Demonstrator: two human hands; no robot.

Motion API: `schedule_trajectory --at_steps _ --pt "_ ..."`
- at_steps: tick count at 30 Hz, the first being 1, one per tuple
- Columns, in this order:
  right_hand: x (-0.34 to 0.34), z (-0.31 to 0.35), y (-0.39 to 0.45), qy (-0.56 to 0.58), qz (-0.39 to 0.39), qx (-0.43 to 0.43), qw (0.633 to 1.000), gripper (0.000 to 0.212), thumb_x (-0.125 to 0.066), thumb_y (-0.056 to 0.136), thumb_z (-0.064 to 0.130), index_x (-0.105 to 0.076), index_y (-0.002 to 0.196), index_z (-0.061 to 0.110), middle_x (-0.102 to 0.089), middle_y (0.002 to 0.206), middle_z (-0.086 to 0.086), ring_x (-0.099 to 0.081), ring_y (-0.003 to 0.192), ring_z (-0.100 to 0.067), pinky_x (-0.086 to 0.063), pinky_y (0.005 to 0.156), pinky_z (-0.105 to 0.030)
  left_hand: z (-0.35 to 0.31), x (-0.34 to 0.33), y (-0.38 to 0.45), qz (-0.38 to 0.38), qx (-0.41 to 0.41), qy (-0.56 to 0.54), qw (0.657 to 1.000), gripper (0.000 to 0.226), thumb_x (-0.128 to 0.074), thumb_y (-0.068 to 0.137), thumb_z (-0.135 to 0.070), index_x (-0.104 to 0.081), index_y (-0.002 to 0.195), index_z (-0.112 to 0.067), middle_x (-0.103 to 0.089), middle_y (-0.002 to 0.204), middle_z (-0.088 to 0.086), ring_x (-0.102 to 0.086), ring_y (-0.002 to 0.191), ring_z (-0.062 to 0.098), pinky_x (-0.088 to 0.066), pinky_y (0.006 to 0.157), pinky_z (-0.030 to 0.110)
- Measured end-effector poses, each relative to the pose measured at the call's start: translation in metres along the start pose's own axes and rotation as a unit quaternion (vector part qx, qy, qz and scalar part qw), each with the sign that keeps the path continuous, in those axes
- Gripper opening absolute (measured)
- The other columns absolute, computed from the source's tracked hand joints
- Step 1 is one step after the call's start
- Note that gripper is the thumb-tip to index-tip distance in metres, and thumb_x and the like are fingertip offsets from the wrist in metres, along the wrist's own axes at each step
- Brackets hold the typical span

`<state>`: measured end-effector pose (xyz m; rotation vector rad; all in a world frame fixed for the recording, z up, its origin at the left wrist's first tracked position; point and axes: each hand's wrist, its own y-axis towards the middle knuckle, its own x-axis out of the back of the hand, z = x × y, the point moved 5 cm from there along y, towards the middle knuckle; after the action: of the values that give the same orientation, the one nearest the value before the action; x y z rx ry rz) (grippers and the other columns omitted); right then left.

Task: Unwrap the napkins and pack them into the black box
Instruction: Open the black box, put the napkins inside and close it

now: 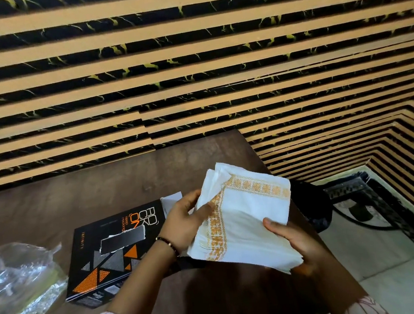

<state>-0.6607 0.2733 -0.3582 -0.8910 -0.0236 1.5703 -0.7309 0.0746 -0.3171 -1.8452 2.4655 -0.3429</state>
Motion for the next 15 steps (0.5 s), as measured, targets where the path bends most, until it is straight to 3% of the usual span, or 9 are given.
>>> schedule_trajectory --at_steps 3,5,8,9,11,13,15 --pt "0.003 0.001 0.007 0.002 -0.006 0.026 1.0 0.038 -0.06 0.081 0.013 -0.054 0.118 0.01 -0.072 0.091 -0.013 -0.071 0.076 -0.032 -0.058 0.053 -0.043 -0.003 0.006 -0.002 -0.005 -0.018 0.039 0.999 0.028 -0.06 0.088 -0.021 -0.058 0.113 -0.032 -0.066 0.116 -0.002 -0.064 0.105 0.022 -0.052 0.091 0.047" --pt "0.007 0.004 0.015 0.009 -0.027 0.041 0.999 0.037 -0.059 0.082 0.008 -0.054 0.119 0.009 -0.07 0.091 -0.014 -0.071 0.073 -0.031 -0.056 0.049 -0.04 -0.007 0.025 -0.004 -0.074 -0.052 0.126 0.988 0.032 -0.055 0.09 -0.024 -0.052 0.122 -0.026 -0.06 0.123 -0.002 -0.059 0.11 0.02 -0.05 0.092 0.041" --pt "0.007 0.006 0.035 0.014 -0.045 0.043 0.998 0.038 -0.059 0.082 0.003 -0.055 0.118 0.011 -0.067 0.099 -0.015 -0.07 0.079 -0.03 -0.056 0.051 -0.038 0.003 0.071 -0.013 -0.184 -0.067 0.319 0.927 0.048 -0.052 0.088 -0.041 -0.046 0.13 -0.019 -0.055 0.129 0.006 -0.051 0.119 0.025 -0.042 0.093 0.036" --pt "0.005 0.006 0.044 0.008 -0.049 0.043 0.998 0.036 -0.059 0.083 0.003 -0.056 0.117 0.012 -0.068 0.1 -0.014 -0.07 0.08 -0.028 -0.057 0.052 -0.038 0.013 0.085 -0.016 -0.195 -0.045 0.381 0.903 0.054 -0.046 0.087 -0.048 -0.043 0.132 -0.019 -0.052 0.134 0.008 -0.045 0.126 0.027 -0.038 0.1 0.042" --pt "0.002 0.004 0.06 -0.012 -0.064 0.049 0.997 0.033 -0.059 0.084 0.001 -0.058 0.116 0.011 -0.068 0.102 -0.012 -0.069 0.086 -0.027 -0.058 0.057 -0.036 0.037 0.104 -0.022 -0.18 0.015 0.475 0.861 0.064 -0.036 0.087 -0.056 -0.031 0.141 -0.023 -0.034 0.15 0.004 -0.022 0.142 0.024 -0.011 0.114 0.054" --pt "-0.004 -0.002 0.077 -0.039 -0.063 0.042 0.996 0.035 -0.061 0.083 0.002 -0.058 0.117 0.01 -0.069 0.104 -0.012 -0.067 0.093 -0.028 -0.058 0.066 -0.038 0.059 0.111 -0.033 -0.157 0.046 0.519 0.839 0.076 -0.021 0.081 -0.068 -0.015 0.146 -0.029 -0.009 0.157 -0.007 0.0 0.145 0.015 0.01 0.113 0.052" --pt "-0.009 -0.007 0.087 -0.073 -0.055 0.022 0.996 0.035 -0.063 0.082 0.003 -0.058 0.117 0.012 -0.07 0.103 -0.011 -0.067 0.093 -0.027 -0.057 0.069 -0.037 0.068 0.109 -0.043 -0.15 0.034 0.555 0.818 0.087 -0.004 0.07 -0.073 -0.004 0.146 -0.03 0.006 0.154 -0.012 0.01 0.141 0.01 0.016 0.112 0.05"
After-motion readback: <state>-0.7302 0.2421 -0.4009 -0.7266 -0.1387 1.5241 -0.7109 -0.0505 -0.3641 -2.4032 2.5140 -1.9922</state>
